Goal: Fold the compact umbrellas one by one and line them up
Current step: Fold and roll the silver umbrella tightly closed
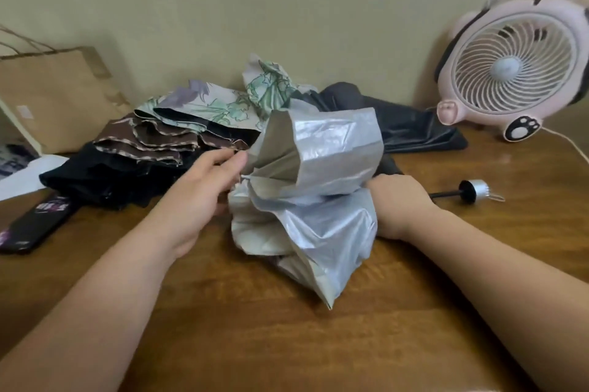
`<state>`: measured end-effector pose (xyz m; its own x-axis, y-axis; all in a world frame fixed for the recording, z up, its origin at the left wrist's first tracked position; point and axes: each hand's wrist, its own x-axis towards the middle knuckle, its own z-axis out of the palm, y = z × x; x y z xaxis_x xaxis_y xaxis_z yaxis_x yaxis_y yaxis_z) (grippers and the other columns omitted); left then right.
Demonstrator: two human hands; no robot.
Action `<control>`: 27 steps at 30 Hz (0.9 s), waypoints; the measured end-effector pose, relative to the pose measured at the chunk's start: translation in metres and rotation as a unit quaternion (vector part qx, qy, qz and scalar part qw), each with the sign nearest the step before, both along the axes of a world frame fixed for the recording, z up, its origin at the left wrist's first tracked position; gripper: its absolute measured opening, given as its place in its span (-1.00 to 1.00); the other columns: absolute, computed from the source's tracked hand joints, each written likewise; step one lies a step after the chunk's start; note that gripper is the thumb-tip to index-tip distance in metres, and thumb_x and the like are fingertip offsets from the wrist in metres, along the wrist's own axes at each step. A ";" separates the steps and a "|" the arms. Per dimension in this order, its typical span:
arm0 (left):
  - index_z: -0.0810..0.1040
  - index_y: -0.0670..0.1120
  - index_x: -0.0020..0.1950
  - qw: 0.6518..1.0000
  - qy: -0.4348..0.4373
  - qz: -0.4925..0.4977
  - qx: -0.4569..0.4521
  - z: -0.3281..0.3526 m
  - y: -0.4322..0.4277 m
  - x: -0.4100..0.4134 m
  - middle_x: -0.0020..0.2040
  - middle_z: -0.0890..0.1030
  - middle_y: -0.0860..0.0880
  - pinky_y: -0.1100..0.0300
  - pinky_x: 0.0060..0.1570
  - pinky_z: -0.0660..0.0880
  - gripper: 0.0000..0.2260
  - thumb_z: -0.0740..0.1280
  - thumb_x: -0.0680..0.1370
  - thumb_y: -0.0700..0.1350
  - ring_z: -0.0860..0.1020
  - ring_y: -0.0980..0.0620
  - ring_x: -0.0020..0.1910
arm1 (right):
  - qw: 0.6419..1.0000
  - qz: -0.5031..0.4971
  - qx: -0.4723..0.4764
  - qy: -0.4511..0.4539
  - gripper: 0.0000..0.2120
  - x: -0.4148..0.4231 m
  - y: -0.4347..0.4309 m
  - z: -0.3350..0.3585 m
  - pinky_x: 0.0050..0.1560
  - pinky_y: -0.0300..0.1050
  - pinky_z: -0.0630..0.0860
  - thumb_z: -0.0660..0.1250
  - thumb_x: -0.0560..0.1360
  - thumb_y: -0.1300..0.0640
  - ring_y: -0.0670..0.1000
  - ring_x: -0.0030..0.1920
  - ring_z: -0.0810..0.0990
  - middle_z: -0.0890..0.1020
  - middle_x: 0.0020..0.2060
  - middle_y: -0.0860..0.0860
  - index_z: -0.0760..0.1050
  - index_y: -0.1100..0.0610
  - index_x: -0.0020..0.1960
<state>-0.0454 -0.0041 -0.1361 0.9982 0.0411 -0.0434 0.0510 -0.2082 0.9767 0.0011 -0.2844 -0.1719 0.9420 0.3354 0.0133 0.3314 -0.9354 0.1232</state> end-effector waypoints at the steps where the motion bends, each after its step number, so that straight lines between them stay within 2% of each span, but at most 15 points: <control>1: 0.51 0.13 0.36 0.999 -0.007 0.037 0.030 0.000 0.000 -0.011 0.20 0.62 0.15 -0.09 0.28 0.51 -0.53 0.37 0.53 0.30 0.57 0.11 0.23 | 1.000 -0.004 0.008 0.004 -0.80 0.000 0.000 0.001 -0.23 -0.05 0.49 0.23 0.54 0.01 0.02 -0.24 0.49 0.46 -0.30 -0.11 0.42 0.00 -0.24; 4: 0.57 0.07 0.14 0.989 0.010 0.093 0.114 -0.012 -0.002 -0.051 0.05 0.65 0.06 -0.04 0.10 0.60 -0.89 0.39 0.61 -0.02 0.63 0.09 0.00 | 0.999 -0.017 0.050 0.006 -0.81 0.000 -0.002 0.002 -0.15 -0.02 0.53 0.23 0.56 -0.07 0.05 -0.13 0.56 0.56 -0.18 -0.11 0.52 -0.01 -0.12; 6: 0.63 0.12 -0.03 0.977 0.012 0.017 0.212 -0.025 -0.014 -0.083 -0.06 0.67 0.11 0.12 -0.03 0.58 -0.85 0.42 0.56 -0.15 0.62 0.18 -0.15 | 0.997 -0.020 0.069 0.015 -0.79 0.002 -0.003 0.003 -0.12 -0.02 0.50 0.21 0.57 -0.11 0.09 -0.03 0.59 0.54 -0.15 -0.09 0.54 -0.01 -0.03; 7: 0.64 0.15 -0.04 0.967 0.005 -0.042 0.252 -0.029 -0.023 -0.095 0.02 0.63 0.23 0.20 0.07 0.54 -0.85 0.45 0.52 -0.12 0.59 0.27 -0.04 | 0.997 -0.020 0.074 0.019 -0.78 0.004 -0.003 0.004 -0.12 -0.02 0.49 0.21 0.57 -0.12 0.09 -0.03 0.59 0.52 -0.15 -0.10 0.53 -0.01 -0.02; 8: 0.61 0.23 0.03 0.951 -0.001 -0.091 0.295 -0.031 -0.034 -0.103 0.14 0.53 0.38 0.31 0.21 0.45 -0.84 0.48 0.50 0.01 0.49 0.39 0.13 | 0.997 -0.020 0.076 0.023 -0.77 0.006 -0.002 0.004 -0.11 -0.02 0.49 0.20 0.57 -0.13 0.09 -0.04 0.58 0.51 -0.16 -0.10 0.53 -0.02 -0.01; 9: 0.52 0.33 0.15 0.932 -0.003 -0.131 0.337 -0.030 -0.046 -0.109 0.25 0.38 0.49 0.36 0.33 0.32 -0.71 0.46 0.46 0.20 0.33 0.48 0.27 | 0.996 -0.022 0.077 0.025 -0.76 0.007 -0.001 0.003 -0.11 -0.01 0.49 0.19 0.57 -0.14 0.09 -0.06 0.57 0.52 -0.16 -0.10 0.53 -0.02 -0.01; 10: 0.38 0.41 0.26 0.914 -0.002 -0.150 0.378 -0.035 -0.054 -0.109 0.29 0.24 0.54 0.33 0.41 0.20 -0.55 0.38 0.41 0.38 0.17 0.51 0.33 | 0.996 -0.023 0.077 0.025 -0.76 0.008 -0.001 0.003 -0.11 -0.01 0.50 0.19 0.58 -0.14 0.08 -0.07 0.57 0.53 -0.16 -0.09 0.53 -0.02 -0.02; 12: 0.28 0.45 0.39 0.894 -0.019 -0.137 0.426 -0.039 -0.070 -0.104 0.28 0.19 0.51 0.22 0.44 0.10 -0.34 0.21 0.32 0.57 0.08 0.44 0.34 | 0.996 -0.027 0.079 0.017 -0.75 0.007 -0.001 0.000 -0.15 -0.02 0.49 0.19 0.57 -0.16 0.07 -0.11 0.56 0.57 -0.16 -0.09 0.52 -0.02 -0.06; 14: 0.43 0.40 0.34 0.902 -0.042 -0.102 0.417 -0.041 -0.081 -0.099 0.26 0.26 0.46 0.18 0.42 0.10 -0.40 0.20 0.34 0.57 0.13 0.35 0.34 | 0.996 -0.029 0.079 0.000 -0.74 0.003 -0.001 -0.002 -0.20 -0.03 0.45 0.19 0.57 -0.16 0.07 -0.14 0.56 0.57 -0.18 -0.09 0.51 -0.01 -0.09; 16: 0.62 0.29 0.14 0.919 -0.084 -0.061 0.381 -0.045 -0.090 -0.097 0.19 0.37 0.40 0.21 0.38 0.15 -0.57 0.25 0.43 0.47 0.23 0.32 0.29 | 0.996 -0.027 0.077 -0.018 -0.72 0.000 0.000 -0.004 -0.23 -0.04 0.42 0.17 0.57 -0.16 0.09 -0.14 0.57 0.56 -0.19 -0.08 0.50 0.00 -0.10; 19: 0.66 -0.01 -0.22 0.958 -0.111 -0.039 0.262 -0.040 -0.096 -0.108 -0.13 0.50 0.19 0.30 0.02 0.36 -0.59 0.31 0.51 0.30 0.47 0.25 -0.02 | 0.996 -0.034 0.080 -0.034 -0.69 -0.003 0.001 -0.005 -0.27 -0.06 0.43 0.15 0.57 -0.17 0.08 -0.19 0.56 0.60 -0.18 -0.06 0.53 0.01 -0.10; 21: 0.70 0.01 -0.23 0.984 -0.039 -0.073 0.160 -0.025 -0.096 -0.127 -0.32 0.48 0.09 0.31 -0.14 0.43 -0.58 0.32 0.50 0.34 0.50 0.25 -0.28 | 0.995 -0.036 0.081 -0.045 -0.65 -0.005 0.000 -0.007 -0.30 -0.07 0.42 0.14 0.56 -0.22 0.07 -0.20 0.57 0.60 -0.19 -0.05 0.54 0.01 -0.09; 23: 0.74 0.08 -0.18 0.987 0.061 -0.121 0.091 -0.012 -0.093 -0.148 -0.40 0.52 0.12 0.32 -0.01 0.52 -0.56 0.29 0.49 0.39 0.54 0.27 -0.32 | 0.995 -0.028 0.083 -0.055 -0.61 -0.006 -0.001 -0.008 -0.32 -0.09 0.38 0.12 0.56 -0.26 0.06 -0.21 0.55 0.59 -0.22 -0.05 0.54 0.00 -0.11; 25: 0.75 0.02 -0.14 0.973 0.120 -0.174 0.097 -0.010 -0.084 -0.168 -0.36 0.62 0.15 0.34 -0.02 0.45 -0.52 0.26 0.44 0.38 0.59 0.32 -0.29 | 0.996 -0.011 0.070 -0.059 -0.64 -0.008 -0.002 -0.007 -0.29 -0.08 0.38 0.12 0.57 -0.22 0.08 -0.20 0.55 0.58 -0.22 -0.05 0.52 0.01 -0.11; 27: 0.74 0.10 -0.09 0.951 0.144 -0.212 0.172 -0.005 -0.075 -0.182 -0.21 0.69 0.17 0.33 -0.05 0.49 -0.46 0.21 0.46 0.50 0.63 0.31 -0.19 | 0.997 0.003 0.055 -0.056 -0.72 -0.010 -0.003 -0.006 -0.26 -0.06 0.41 0.14 0.58 -0.13 0.10 -0.15 0.57 0.54 -0.23 -0.06 0.50 0.03 -0.09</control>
